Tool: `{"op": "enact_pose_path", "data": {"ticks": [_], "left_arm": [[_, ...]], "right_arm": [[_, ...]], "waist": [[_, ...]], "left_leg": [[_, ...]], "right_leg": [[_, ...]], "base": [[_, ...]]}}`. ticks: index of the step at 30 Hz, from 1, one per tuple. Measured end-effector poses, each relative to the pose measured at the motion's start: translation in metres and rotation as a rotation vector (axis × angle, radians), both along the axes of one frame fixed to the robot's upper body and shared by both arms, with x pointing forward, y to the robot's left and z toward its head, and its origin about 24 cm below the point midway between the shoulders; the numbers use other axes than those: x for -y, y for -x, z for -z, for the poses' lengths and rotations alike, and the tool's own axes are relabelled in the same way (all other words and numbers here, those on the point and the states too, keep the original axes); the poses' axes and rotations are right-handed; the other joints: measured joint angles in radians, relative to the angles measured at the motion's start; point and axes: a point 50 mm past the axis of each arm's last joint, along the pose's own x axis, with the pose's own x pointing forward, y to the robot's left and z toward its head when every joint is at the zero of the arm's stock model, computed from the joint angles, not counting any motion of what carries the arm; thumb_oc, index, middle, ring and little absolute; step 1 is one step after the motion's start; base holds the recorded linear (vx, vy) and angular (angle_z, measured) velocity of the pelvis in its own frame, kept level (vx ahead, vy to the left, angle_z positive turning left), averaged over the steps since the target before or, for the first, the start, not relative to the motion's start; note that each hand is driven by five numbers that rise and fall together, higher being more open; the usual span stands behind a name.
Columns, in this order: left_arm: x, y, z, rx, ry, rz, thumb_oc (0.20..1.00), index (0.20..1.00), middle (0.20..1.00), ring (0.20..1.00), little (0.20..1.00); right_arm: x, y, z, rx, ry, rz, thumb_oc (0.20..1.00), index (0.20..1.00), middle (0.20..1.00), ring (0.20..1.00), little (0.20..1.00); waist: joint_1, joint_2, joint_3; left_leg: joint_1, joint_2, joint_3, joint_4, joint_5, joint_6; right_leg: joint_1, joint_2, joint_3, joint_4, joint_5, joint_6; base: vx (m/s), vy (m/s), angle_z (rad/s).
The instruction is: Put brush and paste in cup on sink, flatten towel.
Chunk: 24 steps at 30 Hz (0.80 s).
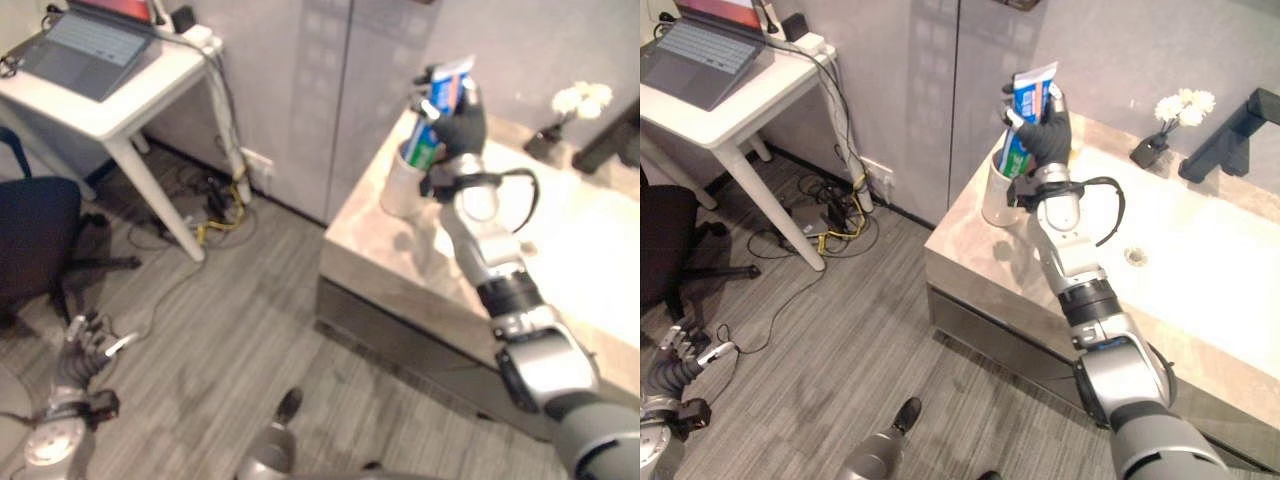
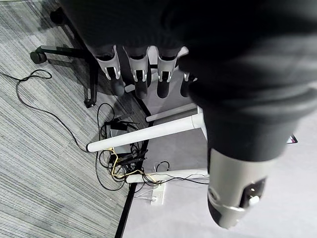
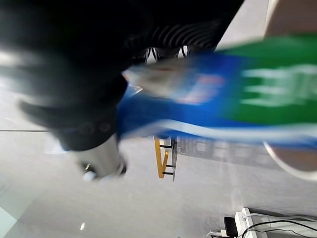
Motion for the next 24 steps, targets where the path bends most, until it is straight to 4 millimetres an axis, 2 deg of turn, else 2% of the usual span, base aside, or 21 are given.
{"op": "enact_pose_path", "data": {"ticks": [8, 15, 18, 21, 24], "left_arm": [[0.004, -0.001, -0.004, 0.013, -0.008, 0.021, 1.000, 1.000, 1.000, 1.000, 1.000], [0.010, -0.008, -0.012, 0.043, -0.034, 0.063, 1.000, 1.000, 1.000, 1.000, 1.000], [0.013, -0.009, -0.016, 0.056, -0.048, 0.078, 1.000, 1.000, 1.000, 1.000, 1.000], [0.021, -0.018, -0.027, 0.108, -0.069, 0.113, 1.000, 1.000, 1.000, 1.000, 1.000], [0.026, -0.021, -0.034, 0.141, -0.083, 0.127, 1.000, 1.000, 1.000, 1.000, 1.000]], "right_arm": [[0.000, 0.001, -0.011, 0.052, 0.062, 0.073, 1.000, 1.000, 1.000, 1.000, 1.000], [0.006, 0.005, -0.022, 0.123, 0.110, 0.188, 1.000, 1.000, 1.000, 1.000, 1.000], [0.007, 0.014, -0.036, 0.206, 0.105, 0.241, 1.000, 1.000, 1.000, 1.000, 1.000], [0.021, 0.039, -0.054, 0.359, -0.057, 0.368, 1.000, 1.000, 1.000, 1.000, 1.000], [0.031, 0.055, -0.058, 0.438, -0.094, 0.445, 1.000, 1.000, 1.000, 1.000, 1.000]], "waist": [[0.000, 0.005, -0.001], [-0.001, 0.027, 0.001], [-0.001, 0.040, -0.001], [-0.009, 0.058, 0.001], [-0.024, 0.067, -0.001]], "left_leg": [[0.012, 0.003, 0.016, 0.001, 0.000, 0.000], [0.035, 0.004, 0.023, 0.001, 0.000, 0.000], [0.038, 0.005, 0.025, 0.001, 0.000, 0.001], [0.066, 0.006, 0.045, -0.003, -0.002, 0.003], [0.081, 0.004, 0.051, -0.003, -0.003, 0.005]], "right_leg": [[0.005, 0.000, 0.012, 0.000, 0.004, -0.002], [0.020, -0.001, 0.018, 0.000, 0.008, -0.004], [0.022, -0.001, 0.024, 0.000, 0.011, -0.005], [0.035, -0.002, 0.042, 0.000, 0.011, -0.006], [0.048, -0.003, 0.056, 0.000, 0.015, -0.006]], "base": [[-0.02, -0.017, -0.04], [-0.04, -0.012, -0.03], [-0.03, -0.007, -0.07], [0.00, 0.007, -0.12], [0.00, 0.031, -0.13]]}}
